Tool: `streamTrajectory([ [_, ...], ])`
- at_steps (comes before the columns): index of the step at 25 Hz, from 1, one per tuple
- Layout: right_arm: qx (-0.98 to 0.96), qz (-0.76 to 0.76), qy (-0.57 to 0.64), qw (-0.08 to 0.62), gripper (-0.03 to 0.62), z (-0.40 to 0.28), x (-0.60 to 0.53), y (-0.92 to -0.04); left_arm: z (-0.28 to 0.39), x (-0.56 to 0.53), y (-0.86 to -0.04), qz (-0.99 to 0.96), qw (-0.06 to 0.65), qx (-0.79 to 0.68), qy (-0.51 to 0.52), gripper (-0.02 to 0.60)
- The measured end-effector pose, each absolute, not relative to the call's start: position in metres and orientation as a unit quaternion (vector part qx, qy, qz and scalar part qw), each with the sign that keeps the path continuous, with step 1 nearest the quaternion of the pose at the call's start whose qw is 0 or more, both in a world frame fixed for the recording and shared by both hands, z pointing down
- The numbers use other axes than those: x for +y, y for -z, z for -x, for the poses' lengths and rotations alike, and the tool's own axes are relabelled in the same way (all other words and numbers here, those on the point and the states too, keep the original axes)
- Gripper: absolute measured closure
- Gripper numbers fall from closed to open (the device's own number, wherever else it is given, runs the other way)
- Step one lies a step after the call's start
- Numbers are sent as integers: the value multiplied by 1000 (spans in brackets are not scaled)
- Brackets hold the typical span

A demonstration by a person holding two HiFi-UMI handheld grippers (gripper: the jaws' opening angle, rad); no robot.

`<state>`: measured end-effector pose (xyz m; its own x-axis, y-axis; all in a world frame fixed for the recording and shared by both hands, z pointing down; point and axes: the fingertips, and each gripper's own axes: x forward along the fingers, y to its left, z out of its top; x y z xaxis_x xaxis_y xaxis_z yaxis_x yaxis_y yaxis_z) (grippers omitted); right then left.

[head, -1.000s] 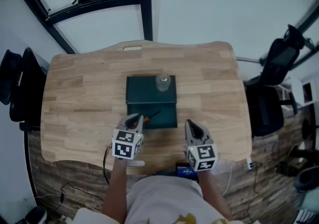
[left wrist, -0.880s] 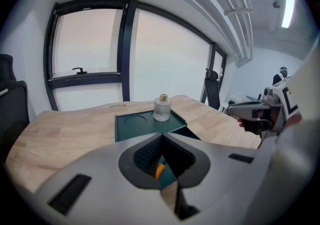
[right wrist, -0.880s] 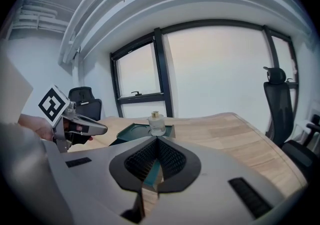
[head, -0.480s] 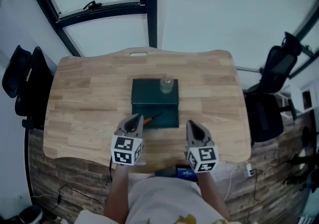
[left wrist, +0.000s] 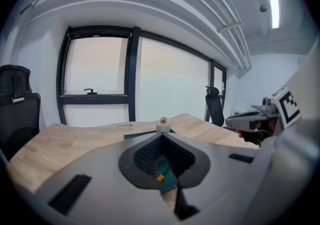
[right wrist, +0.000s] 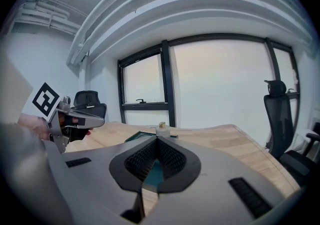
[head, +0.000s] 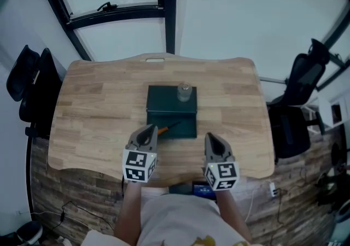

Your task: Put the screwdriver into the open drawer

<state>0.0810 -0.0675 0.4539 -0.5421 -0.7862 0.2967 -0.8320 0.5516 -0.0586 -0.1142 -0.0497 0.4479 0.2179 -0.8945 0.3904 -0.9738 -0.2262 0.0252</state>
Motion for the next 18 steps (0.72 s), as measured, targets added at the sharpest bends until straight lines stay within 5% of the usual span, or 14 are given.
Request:
streamTrajectory([
  [18,-876,-459,-85,121,599,-80,-59,-449,108,-40,-445,-774,120,-604,-148,581],
])
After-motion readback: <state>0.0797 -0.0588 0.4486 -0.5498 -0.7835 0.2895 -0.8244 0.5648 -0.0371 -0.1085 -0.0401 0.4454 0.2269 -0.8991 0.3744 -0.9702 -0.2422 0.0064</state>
